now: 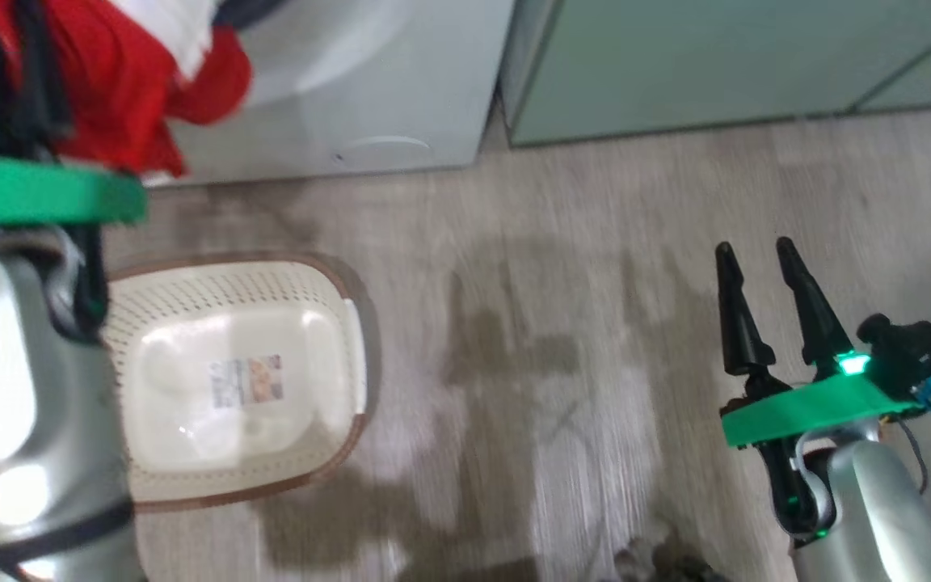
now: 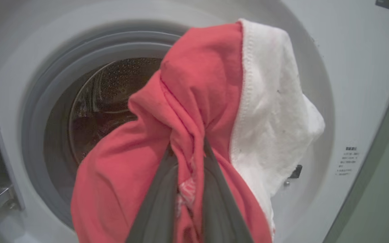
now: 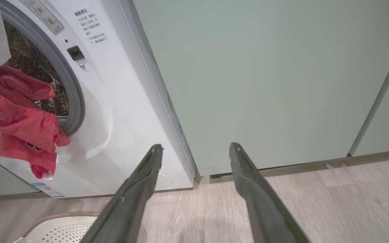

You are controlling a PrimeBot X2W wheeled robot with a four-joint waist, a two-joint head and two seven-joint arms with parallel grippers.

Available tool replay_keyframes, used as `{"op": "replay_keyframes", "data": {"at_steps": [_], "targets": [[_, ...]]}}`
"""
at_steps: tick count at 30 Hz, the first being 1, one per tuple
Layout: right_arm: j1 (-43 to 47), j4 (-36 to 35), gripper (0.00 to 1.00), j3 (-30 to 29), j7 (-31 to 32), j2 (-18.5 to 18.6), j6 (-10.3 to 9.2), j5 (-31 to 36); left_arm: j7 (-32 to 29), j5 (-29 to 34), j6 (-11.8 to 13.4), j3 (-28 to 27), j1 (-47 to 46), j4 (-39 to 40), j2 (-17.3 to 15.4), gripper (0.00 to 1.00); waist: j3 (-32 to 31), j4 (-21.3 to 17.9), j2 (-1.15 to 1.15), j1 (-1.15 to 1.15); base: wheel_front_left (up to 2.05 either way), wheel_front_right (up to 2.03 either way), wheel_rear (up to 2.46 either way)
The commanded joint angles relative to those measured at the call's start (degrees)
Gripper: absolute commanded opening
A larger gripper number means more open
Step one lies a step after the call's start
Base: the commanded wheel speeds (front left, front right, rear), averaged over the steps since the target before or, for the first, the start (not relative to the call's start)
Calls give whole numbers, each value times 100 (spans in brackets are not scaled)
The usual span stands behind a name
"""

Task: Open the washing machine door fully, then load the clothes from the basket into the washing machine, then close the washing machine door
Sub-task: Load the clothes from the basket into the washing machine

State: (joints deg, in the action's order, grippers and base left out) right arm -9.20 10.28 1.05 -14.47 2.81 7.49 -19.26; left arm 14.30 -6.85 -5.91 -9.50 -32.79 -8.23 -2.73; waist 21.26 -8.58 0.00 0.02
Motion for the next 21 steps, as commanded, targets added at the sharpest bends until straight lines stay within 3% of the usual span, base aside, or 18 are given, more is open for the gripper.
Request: {"op": "replay_keyframes", "data": {"at_steps": [1, 10, 21], "targets": [[-144, -193, 100, 181, -52, 38, 0, -44, 70, 72, -29, -232, -433, 173, -251, 0, 462, -364, 0, -2, 0, 0, 0], [-475, -211, 100, 381, -52, 13, 0, -231, 70, 308, -93, -500, -2022, -338, -822, 0, 1433, -821, 0, -2, 0, 0, 0], [-811, -210, 100, 735, -52, 8, 0, -640, 70, 617, -150, 144, -3989, -1999, -2020, 0, 2296, -1148, 0, -2, 0, 0, 0]]}}
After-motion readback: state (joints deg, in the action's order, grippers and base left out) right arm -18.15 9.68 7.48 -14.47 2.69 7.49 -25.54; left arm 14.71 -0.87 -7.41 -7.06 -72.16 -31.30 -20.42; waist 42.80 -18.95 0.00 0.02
